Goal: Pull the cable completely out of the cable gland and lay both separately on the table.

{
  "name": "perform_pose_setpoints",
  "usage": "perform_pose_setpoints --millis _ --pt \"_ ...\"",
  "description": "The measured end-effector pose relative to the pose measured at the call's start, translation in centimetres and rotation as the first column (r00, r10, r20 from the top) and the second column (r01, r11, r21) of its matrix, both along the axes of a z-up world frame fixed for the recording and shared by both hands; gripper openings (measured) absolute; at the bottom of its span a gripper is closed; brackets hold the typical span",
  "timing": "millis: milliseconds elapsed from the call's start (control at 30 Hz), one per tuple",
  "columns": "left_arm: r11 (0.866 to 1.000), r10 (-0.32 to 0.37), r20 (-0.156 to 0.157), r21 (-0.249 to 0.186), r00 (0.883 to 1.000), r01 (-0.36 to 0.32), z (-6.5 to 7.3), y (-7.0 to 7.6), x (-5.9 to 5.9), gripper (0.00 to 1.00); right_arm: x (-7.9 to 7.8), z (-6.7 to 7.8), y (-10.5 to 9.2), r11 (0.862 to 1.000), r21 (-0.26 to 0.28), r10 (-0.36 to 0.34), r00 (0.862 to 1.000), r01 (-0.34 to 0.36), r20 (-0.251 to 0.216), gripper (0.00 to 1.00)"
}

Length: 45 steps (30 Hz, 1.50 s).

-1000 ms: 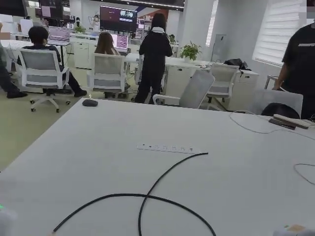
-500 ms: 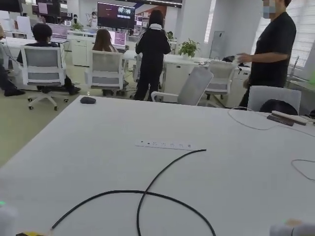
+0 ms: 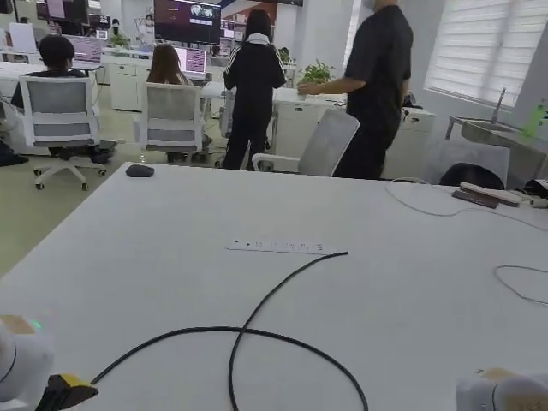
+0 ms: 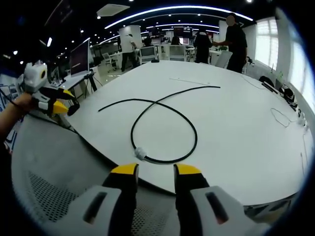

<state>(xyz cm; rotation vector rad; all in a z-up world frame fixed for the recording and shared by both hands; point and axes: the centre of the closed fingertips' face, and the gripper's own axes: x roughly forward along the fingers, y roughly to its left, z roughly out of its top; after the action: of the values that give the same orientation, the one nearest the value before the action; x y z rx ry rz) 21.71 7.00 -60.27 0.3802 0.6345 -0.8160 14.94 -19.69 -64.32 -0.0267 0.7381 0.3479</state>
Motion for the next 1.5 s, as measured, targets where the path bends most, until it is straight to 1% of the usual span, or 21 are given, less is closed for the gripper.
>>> perform_pose_setpoints --millis 133,267,367,433,633,733,767,800,867,967,1067,1100,1133,1167,1200,1233,1267,1333,1400,1467,1500 --pt "0.999 -0.039 0.027 0.002 0.999 0.039 1.1 -1.6 1.4 0.4 0.0 0.0 0.0 1.0 0.001 0.001 1.0 -0.001 0.001 0.29" --pt "0.993 -0.115 0.045 0.012 0.992 0.115 1.6 -4.0 2.4 0.39 0.0 -0.1 0.1 1.0 0.004 0.002 1.0 -0.002 -0.002 0.28" --pt "0.977 -0.213 0.043 0.035 0.976 0.211 1.5 -6.1 2.4 0.41 0.0 -0.1 0.0 1.0 0.009 -0.002 1.0 0.003 -0.005 0.28" --pt "0.965 -0.26 0.016 0.042 0.965 0.259 1.0 -7.3 2.2 0.39 0.0 -0.1 0.0 1.0 0.011 -0.004 1.0 0.004 -0.005 0.28" --pt "0.909 -0.403 -0.038 0.103 0.915 0.404 -1.0 -10.1 1.7 0.36 0.0 -0.1 0.1 1.0 0.015 -0.003 1.0 0.003 -0.007 0.28" --pt "0.865 -0.478 -0.065 0.135 0.876 0.483 -2.3 -11.5 1.2 0.37 0.0 -0.1 0.2 1.0 0.017 -0.002 1.0 0.002 -0.007 0.28" --pt "0.855 -0.492 -0.077 0.142 0.867 0.498 -2.6 -11.9 1.0 0.37 0.0 -0.1 0.2 1.0 0.018 -0.001 1.0 0.002 -0.007 0.27" --pt "0.836 -0.518 -0.089 0.157 0.851 0.525 -3.1 -12.4 0.8 0.37 0.0 -0.1 0.2 1.0 0.019 -0.001 1.0 0.001 -0.007 0.27" --pt "0.811 -0.549 -0.101 0.176 0.83 0.558 -3.9 -13.4 0.5 0.37 0.0 -0.1 0.3 1.0 0.02 0.0 1.0 0.0 -0.007 0.27" --pt "0.801 -0.568 -0.102 0.159 0.817 0.577 -4.5 -14.9 0.3 0.37 0.0 -0.1 0.3 1.0 0.024 0.003 1.0 -0.003 -0.005 0.27" --pt "0.775 -0.606 -0.133 0.123 0.784 0.62 -5.8 -17.0 -0.4 0.36 0.0 -0.1 0.4 1.0 0.026 0.004 1.0 -0.003 -0.005 0.26" --pt "0.758 -0.622 -0.146 0.133 0.769 0.639 -6.3 -17.3 -0.6 0.36 0.0 -0.1 0.4 1.0 0.027 0.003 1.0 -0.003 -0.004 0.26" --pt "0.73 -0.649 -0.151 0.151 0.745 0.667 -7.0 -17.7 -0.8 0.36 0.0 -0.1 0.4 1.0 0.027 0.004 1.0 -0.003 -0.004 0.26" --pt "0.719 -0.66 -0.154 0.155 0.735 0.678 -7.4 -18.1 -0.9 0.36 0.0 -0.1 0.4 1.0 0.028 0.004 1.0 -0.004 -0.003 0.26" --pt "0.701 -0.679 -0.156 0.153 0.717 0.697 -8.0 -18.6 -1.1 0.37 0.0 -0.1 0.4 1.0 0.028 0.004 1.0 -0.004 -0.003 0.26" --pt "0.689 -0.687 -0.171 0.158 0.707 0.707 -8.5 -18.7 -1.3 0.37 0.0 0.0 0.4 1.0 0.029 0.004 1.0 -0.004 -0.003 0.26" --pt "0.669 -0.696 -0.2 0.17 0.69 0.724 -9.3 -18.8 -1.5 0.37 0.0 0.0 0.5 1.0 0.029 0.005 1.0 -0.004 -0.002 0.26" --pt "0.654 -0.702 -0.212 0.186 0.68 0.733 -10.4 -19.1 -1.4 0.35 0.0 0.0 0.5 1.0 0.03 0.005 1.0 -0.005 -0.001 0.26" --pt "0.637 -0.713 -0.206 0.208 0.67 0.742 -11.2 -19.4 -1.3 0.36 0.0 0.0 0.5 1.0 0.03 0.006 1.0 -0.006 -0.002 0.25" --pt "0.638 -0.714 -0.214 0.19 0.666 0.746 -11.9 -19.8 -1.3 0.34 0.0 0.0 0.5 1.0 0.03 0.006 1.0 -0.006 -0.003 0.25" --pt "0.647 -0.705 -0.232 0.178 0.67 0.742 -12.3 -19.9 -1.3 0.34 0.0 0.0 0.5 1.0 0.031 0.004 1.0 -0.004 -0.002 0.25"
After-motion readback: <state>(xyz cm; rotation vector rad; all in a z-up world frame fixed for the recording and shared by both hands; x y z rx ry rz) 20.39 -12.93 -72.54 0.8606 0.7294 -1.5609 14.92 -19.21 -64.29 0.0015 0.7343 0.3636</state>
